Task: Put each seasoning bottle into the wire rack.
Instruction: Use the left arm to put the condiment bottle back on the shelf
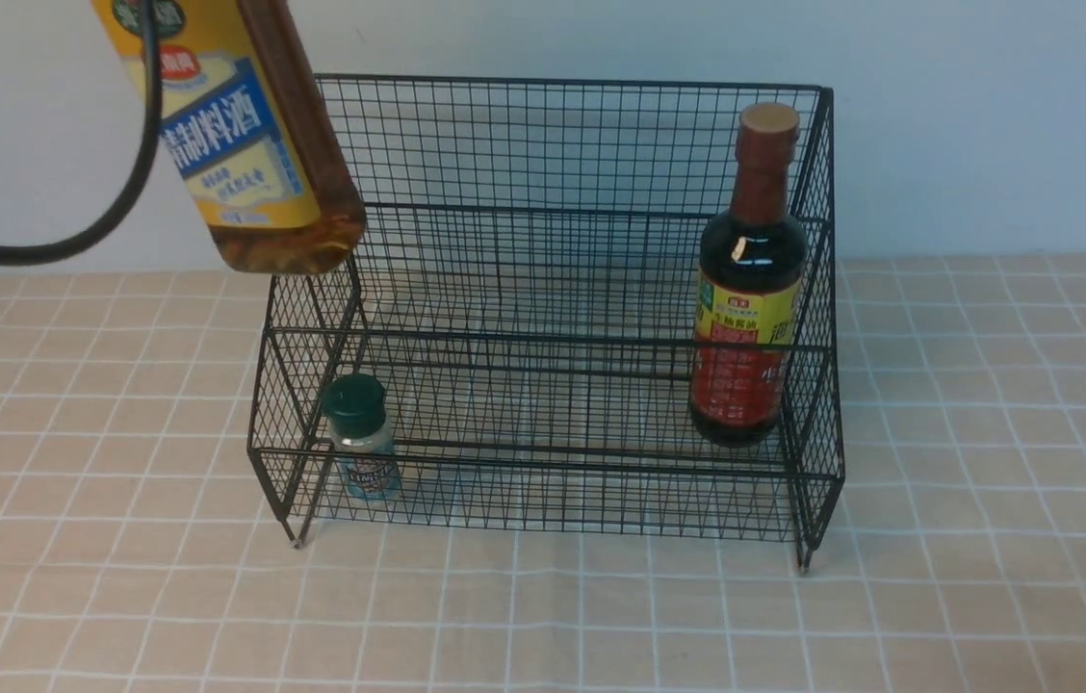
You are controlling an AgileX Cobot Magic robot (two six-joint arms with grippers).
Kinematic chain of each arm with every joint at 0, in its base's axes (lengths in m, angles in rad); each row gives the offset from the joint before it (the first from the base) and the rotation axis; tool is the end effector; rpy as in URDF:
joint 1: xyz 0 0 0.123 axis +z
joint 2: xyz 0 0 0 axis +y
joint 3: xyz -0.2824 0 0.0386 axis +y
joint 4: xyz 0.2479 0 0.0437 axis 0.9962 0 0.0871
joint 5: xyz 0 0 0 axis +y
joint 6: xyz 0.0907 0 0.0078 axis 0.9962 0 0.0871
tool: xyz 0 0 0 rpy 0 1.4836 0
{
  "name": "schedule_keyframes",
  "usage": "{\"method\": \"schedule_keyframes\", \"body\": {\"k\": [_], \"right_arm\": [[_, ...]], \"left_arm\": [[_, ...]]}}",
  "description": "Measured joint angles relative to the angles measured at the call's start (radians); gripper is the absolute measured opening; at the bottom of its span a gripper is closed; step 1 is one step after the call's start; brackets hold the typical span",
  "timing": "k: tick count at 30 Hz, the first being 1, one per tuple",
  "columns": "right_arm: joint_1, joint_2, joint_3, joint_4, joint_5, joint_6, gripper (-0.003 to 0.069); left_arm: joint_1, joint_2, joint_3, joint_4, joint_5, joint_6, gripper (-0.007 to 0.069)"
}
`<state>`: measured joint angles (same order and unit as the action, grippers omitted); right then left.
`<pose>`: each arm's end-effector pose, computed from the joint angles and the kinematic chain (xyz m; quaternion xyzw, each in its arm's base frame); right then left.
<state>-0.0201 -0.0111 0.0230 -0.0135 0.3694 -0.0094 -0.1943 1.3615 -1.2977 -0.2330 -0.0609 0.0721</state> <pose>0.0527 -0.0015 0.1727 0.0007 0.8031 -0.0145 0.5957 0.3142 -0.0606 0.4425 0.0063 0.6773 -0.1251 0.7250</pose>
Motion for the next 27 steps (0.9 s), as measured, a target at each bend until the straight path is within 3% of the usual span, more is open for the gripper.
{"method": "schedule_keyframes", "body": {"k": [17,27], "right_arm": [[0.0,0.0,0.0,0.0,0.0,0.0,-0.0013],[0.0,0.0,0.0,0.0,0.0,0.0,-0.0013]], "left_arm": [[-0.018,0.144,-0.003,-0.056,-0.005,0.004,0.0311],[-0.018,0.154,-0.006,-0.055,0.143,0.008,0.0311]]}}
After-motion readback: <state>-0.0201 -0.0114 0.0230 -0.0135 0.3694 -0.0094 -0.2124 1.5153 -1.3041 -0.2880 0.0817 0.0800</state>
